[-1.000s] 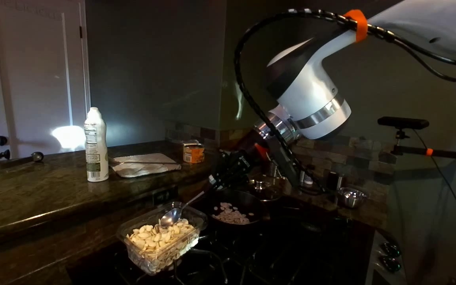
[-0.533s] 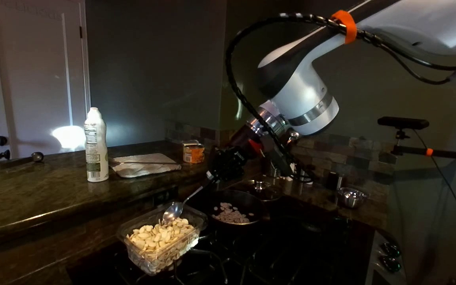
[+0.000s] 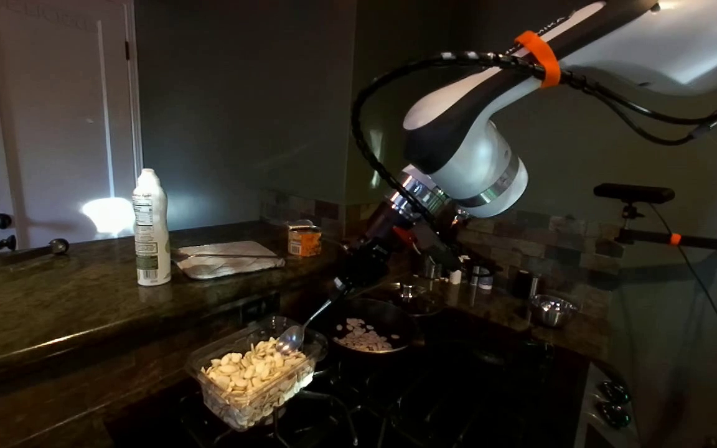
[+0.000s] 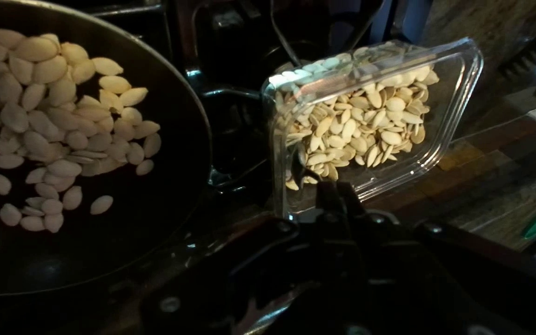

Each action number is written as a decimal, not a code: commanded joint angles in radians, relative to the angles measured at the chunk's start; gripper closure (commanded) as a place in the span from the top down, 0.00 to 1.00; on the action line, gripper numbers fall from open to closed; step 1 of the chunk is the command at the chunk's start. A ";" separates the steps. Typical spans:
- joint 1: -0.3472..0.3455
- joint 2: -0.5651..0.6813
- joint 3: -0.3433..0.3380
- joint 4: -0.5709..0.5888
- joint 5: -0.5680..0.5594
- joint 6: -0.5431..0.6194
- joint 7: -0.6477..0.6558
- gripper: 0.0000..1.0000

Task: Use the white spoon to place some of the white objects from the clear container onto the pan.

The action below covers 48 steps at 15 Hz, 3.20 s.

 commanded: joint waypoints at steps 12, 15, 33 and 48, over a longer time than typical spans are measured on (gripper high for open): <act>0.091 0.105 0.012 -0.008 0.006 -0.023 0.125 0.01; 0.083 0.132 -0.003 0.007 0.061 -0.049 0.142 0.01; -0.051 0.246 -0.079 0.056 0.548 -0.394 -0.193 0.01; -0.101 0.239 -0.112 0.062 0.645 -0.540 -0.334 0.01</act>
